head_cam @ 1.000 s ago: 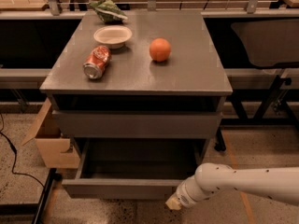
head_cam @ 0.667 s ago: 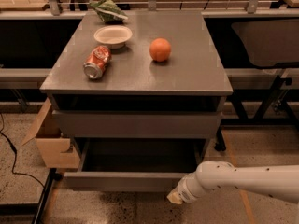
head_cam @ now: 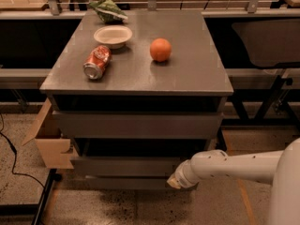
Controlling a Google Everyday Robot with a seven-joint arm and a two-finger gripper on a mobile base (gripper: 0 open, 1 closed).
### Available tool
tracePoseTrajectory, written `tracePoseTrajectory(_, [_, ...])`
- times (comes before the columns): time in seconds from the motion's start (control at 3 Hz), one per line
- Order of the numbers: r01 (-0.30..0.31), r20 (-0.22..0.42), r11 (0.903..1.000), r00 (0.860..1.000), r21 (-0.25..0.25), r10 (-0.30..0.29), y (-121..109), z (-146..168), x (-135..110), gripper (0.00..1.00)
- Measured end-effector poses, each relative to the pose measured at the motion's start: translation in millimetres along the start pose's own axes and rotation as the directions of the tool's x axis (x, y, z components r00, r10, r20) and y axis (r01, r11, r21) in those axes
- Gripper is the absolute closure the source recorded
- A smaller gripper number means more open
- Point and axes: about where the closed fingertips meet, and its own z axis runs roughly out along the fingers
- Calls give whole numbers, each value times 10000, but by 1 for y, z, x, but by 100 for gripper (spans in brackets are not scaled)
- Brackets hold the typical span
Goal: Close middle drawer
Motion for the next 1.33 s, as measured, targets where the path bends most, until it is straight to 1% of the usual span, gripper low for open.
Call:
tracePoseTrajectory(0.33, [512,178,9975,9985,480,-521,-28,2,-23,100])
tracePoseTrajectory(0.67, [978,271,9918,9946,826,-1003,-51,2,-45,100])
tracePoseTrajectory(1.0, [1006,263,9894,9942,1046,-1038,-59,-3,-47,100])
tracePoseTrajectory(1.33, [484,278,9932,9983,1058,-516,-49,-13,-27,100])
